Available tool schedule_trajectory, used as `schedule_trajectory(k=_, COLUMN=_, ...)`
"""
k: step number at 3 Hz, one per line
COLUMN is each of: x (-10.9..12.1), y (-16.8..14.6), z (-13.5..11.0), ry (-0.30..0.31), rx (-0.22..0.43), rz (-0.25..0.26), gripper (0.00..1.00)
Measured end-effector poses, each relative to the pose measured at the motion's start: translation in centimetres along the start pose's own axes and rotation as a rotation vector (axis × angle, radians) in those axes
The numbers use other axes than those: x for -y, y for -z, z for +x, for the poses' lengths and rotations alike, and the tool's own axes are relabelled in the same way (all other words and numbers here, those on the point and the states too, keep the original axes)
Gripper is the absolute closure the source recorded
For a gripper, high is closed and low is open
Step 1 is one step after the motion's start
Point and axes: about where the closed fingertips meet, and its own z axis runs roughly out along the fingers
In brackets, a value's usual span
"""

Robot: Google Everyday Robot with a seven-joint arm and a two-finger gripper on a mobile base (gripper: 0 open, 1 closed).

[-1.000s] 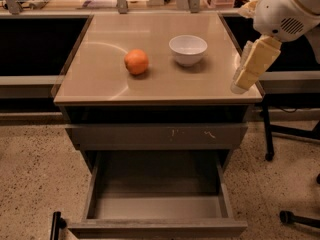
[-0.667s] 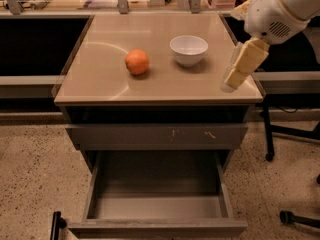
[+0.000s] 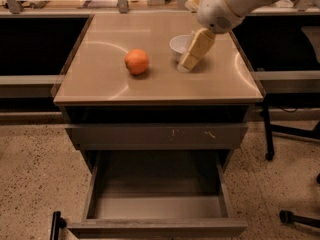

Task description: Place orange into middle drawer

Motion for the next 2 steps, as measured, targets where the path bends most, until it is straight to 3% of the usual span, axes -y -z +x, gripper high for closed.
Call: schedule_trajectory(k=2, x=4.7, y=-7.1, z=-3.2, ry=0.055, rx=0.092, rz=-0.048, gripper=0.00)
